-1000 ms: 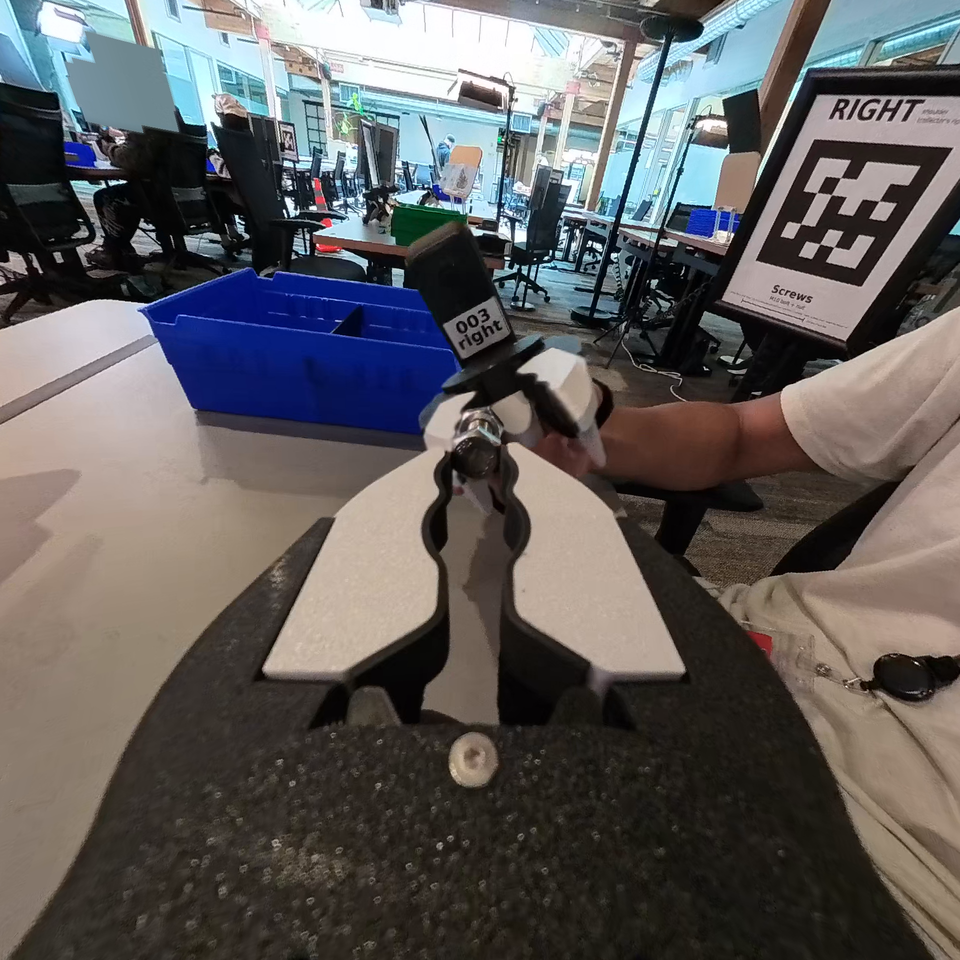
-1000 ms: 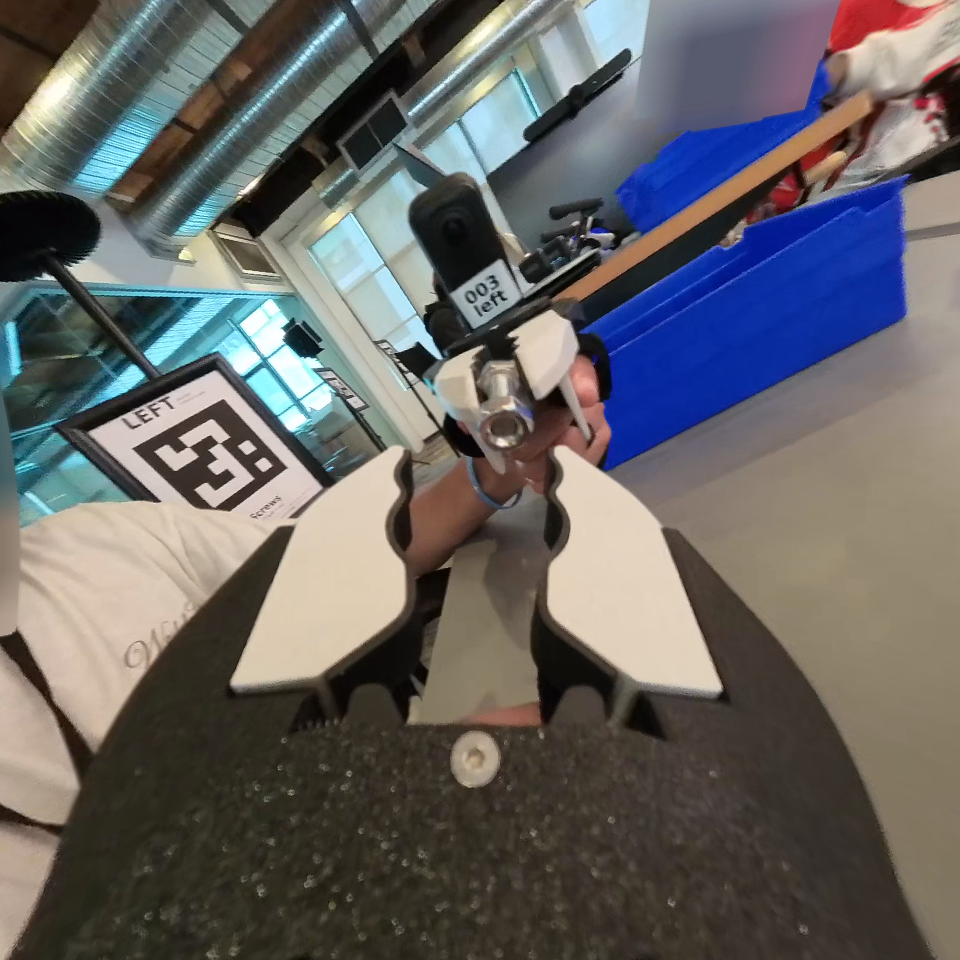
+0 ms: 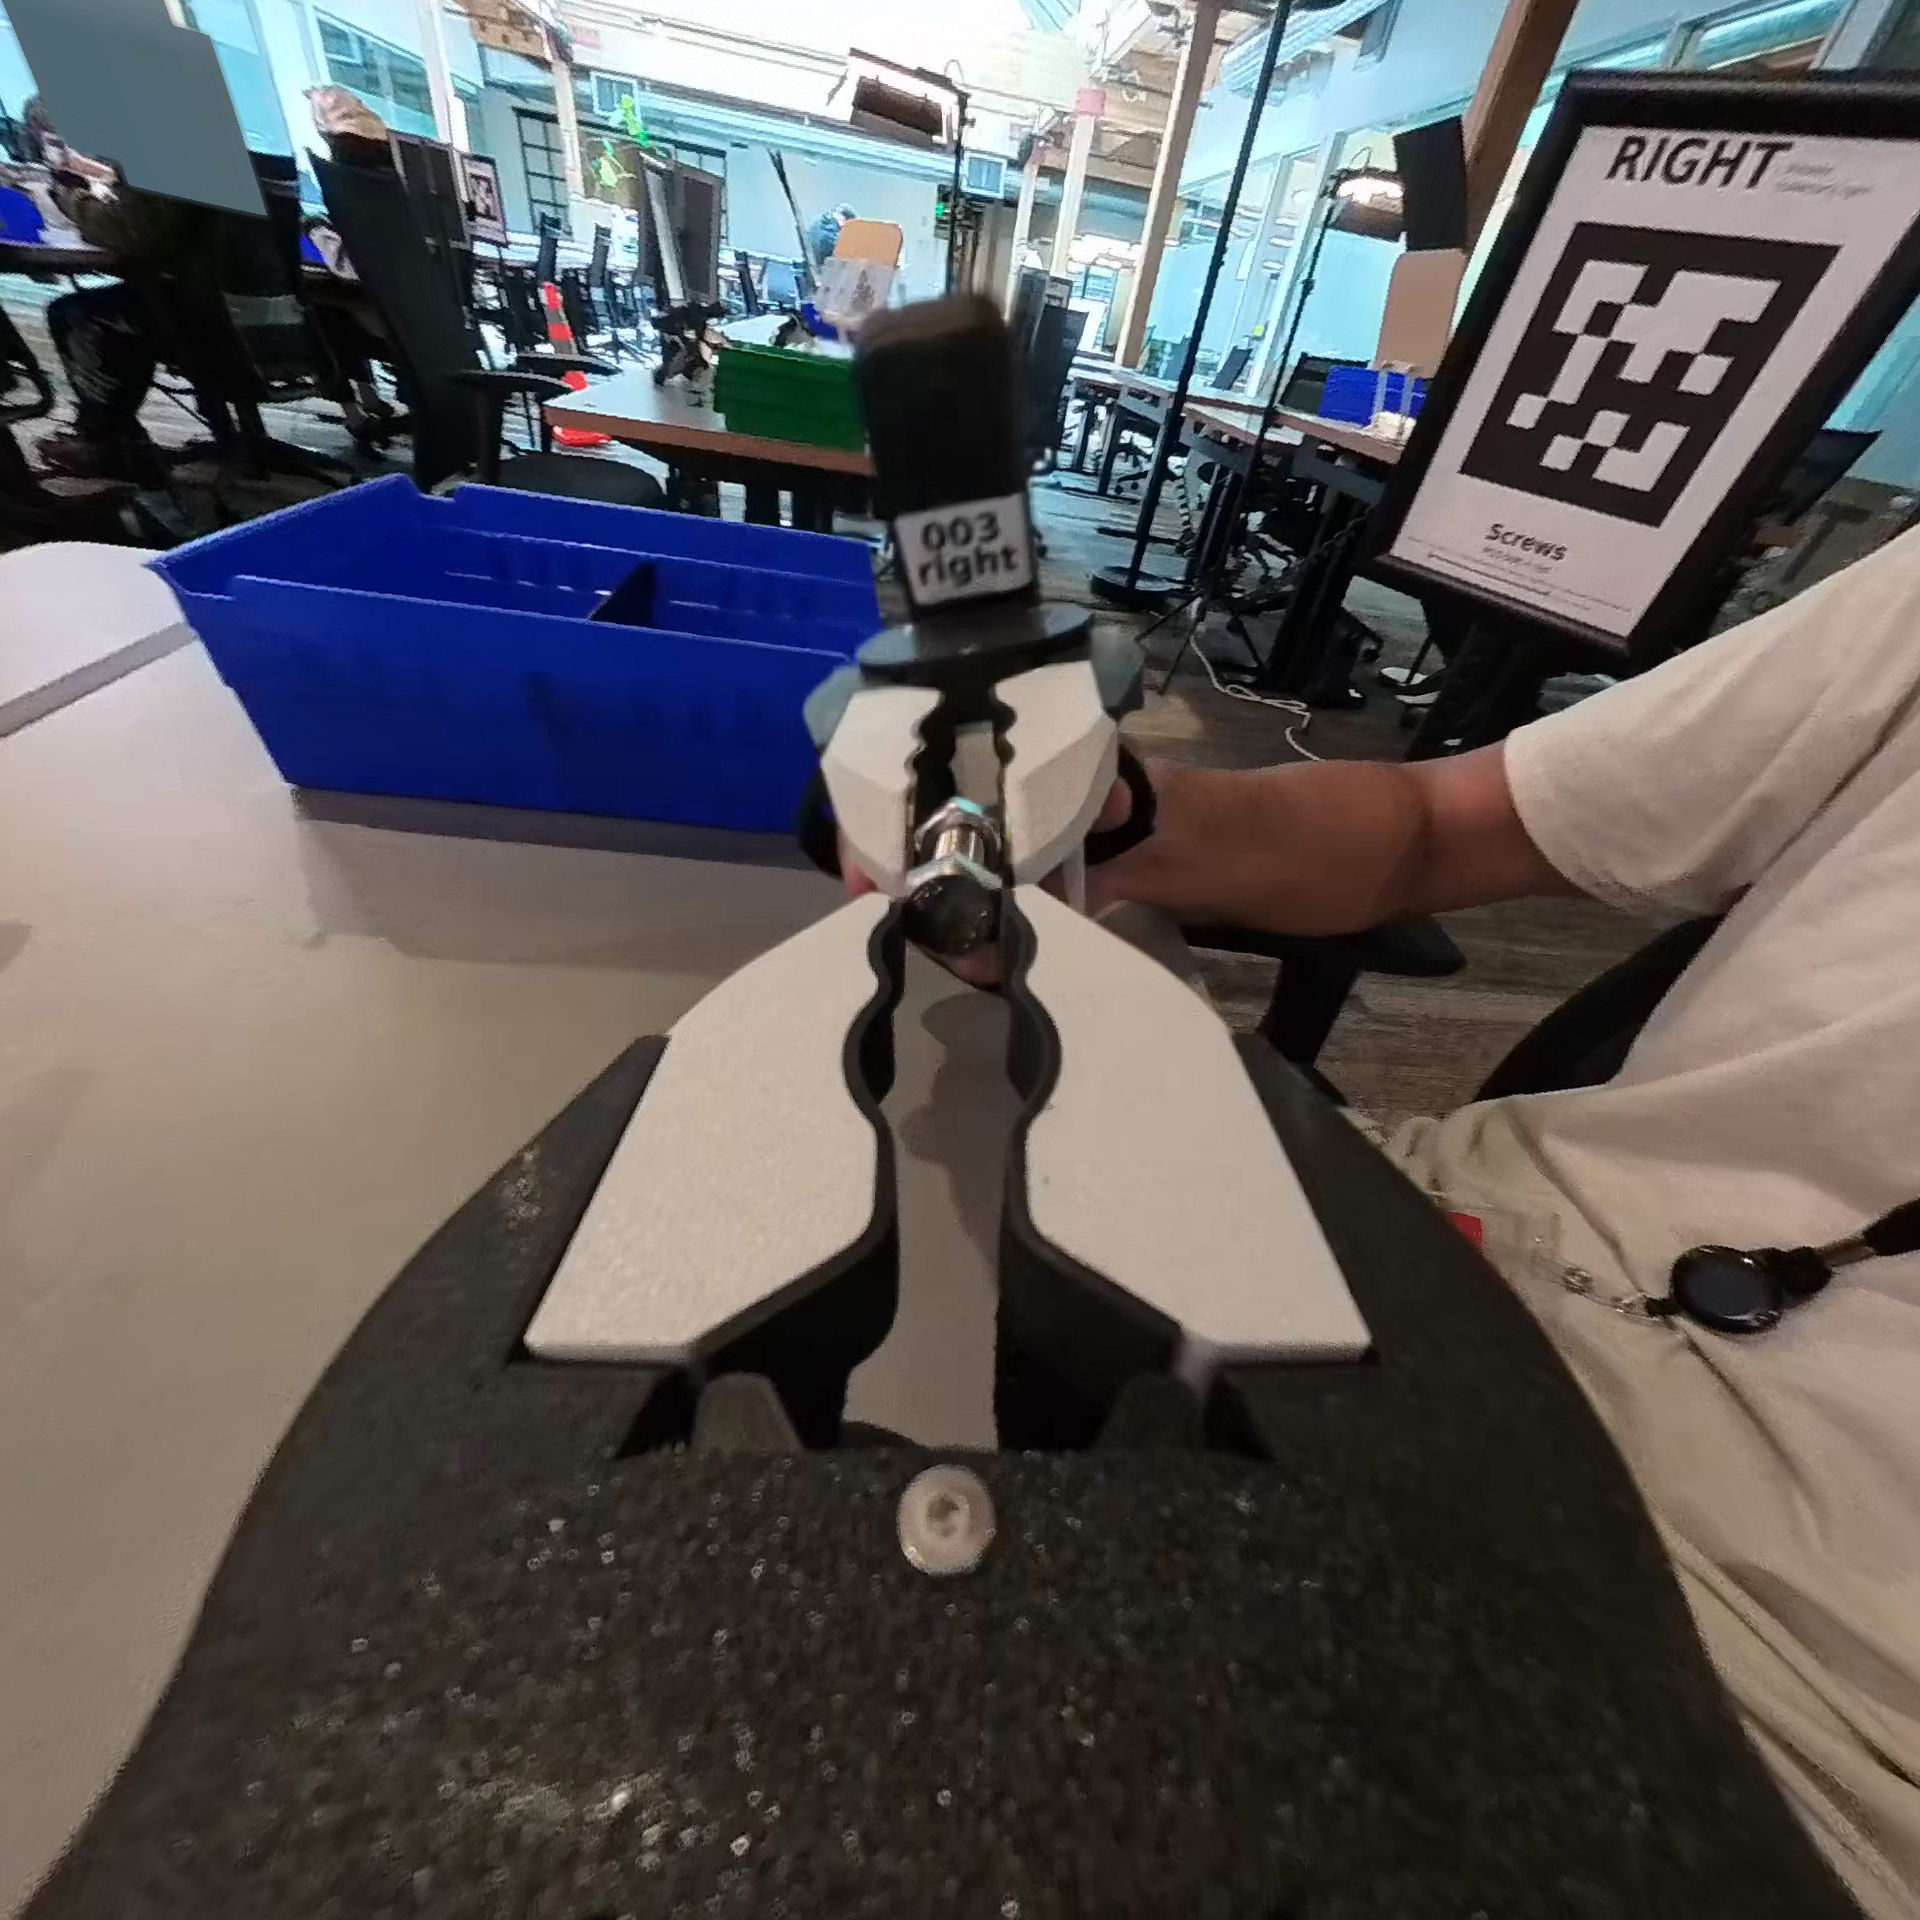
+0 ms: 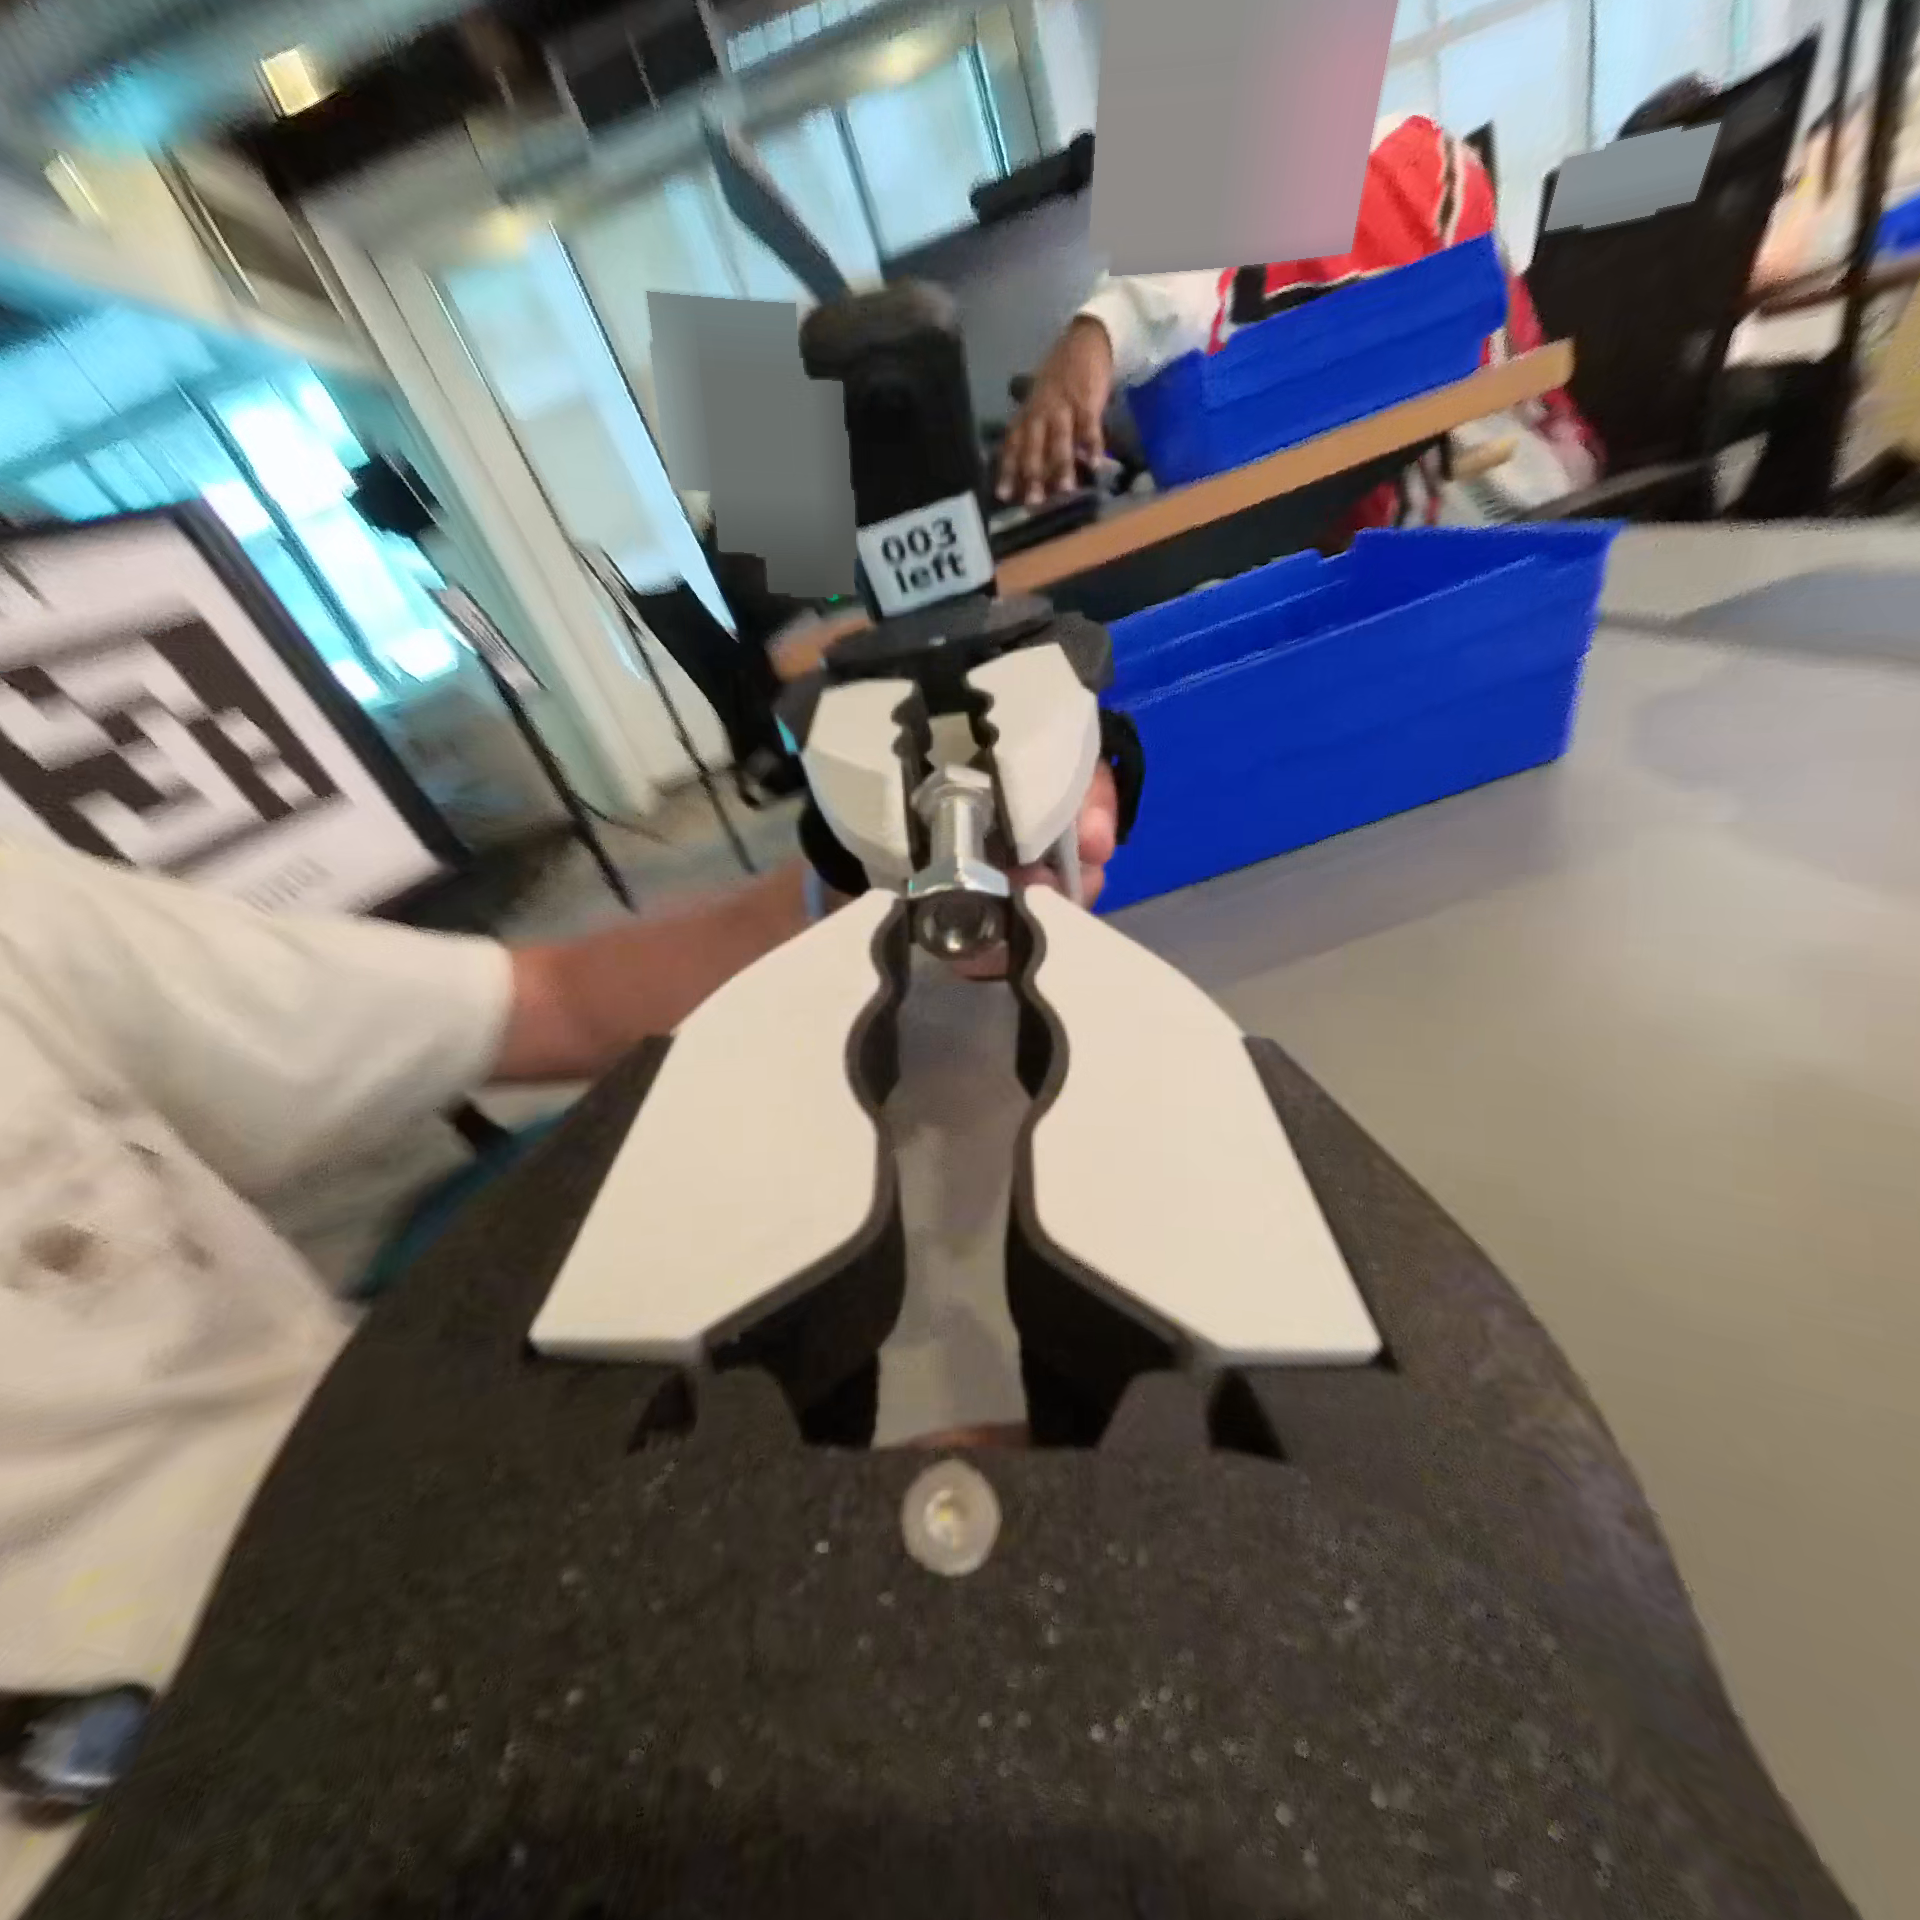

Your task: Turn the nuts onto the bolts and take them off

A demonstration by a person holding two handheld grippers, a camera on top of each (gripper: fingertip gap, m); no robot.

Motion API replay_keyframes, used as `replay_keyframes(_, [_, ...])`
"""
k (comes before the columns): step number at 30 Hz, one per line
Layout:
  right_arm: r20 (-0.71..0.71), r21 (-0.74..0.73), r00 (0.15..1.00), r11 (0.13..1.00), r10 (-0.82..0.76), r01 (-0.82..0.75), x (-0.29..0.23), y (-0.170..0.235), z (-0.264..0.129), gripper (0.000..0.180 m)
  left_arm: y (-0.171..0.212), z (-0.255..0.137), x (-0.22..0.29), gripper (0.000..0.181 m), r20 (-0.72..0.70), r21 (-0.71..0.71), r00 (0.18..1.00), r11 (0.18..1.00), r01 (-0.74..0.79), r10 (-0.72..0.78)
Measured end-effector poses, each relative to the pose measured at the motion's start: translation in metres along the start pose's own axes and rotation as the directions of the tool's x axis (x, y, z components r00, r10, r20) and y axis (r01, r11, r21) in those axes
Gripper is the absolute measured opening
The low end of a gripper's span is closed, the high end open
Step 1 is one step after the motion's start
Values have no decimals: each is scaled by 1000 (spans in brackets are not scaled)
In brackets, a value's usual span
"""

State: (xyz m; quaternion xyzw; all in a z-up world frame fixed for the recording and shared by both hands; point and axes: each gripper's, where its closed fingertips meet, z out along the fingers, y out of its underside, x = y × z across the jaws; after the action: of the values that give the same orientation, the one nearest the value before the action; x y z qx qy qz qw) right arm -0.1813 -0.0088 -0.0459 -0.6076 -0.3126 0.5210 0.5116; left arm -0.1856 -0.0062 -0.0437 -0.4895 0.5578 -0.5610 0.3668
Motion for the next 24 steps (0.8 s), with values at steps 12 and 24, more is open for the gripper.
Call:
replay_keyframes(12, [-20,-536,-112,-84,-994,840,-3,6,-13,17,14,7,16,16,-143,-76,981,990,119,-129])
replay_keyframes(24, [-210,-151,759,787,-616,598,-20,6,3,53,0,-4,10,16,-101,-6,993,998,58,-58])
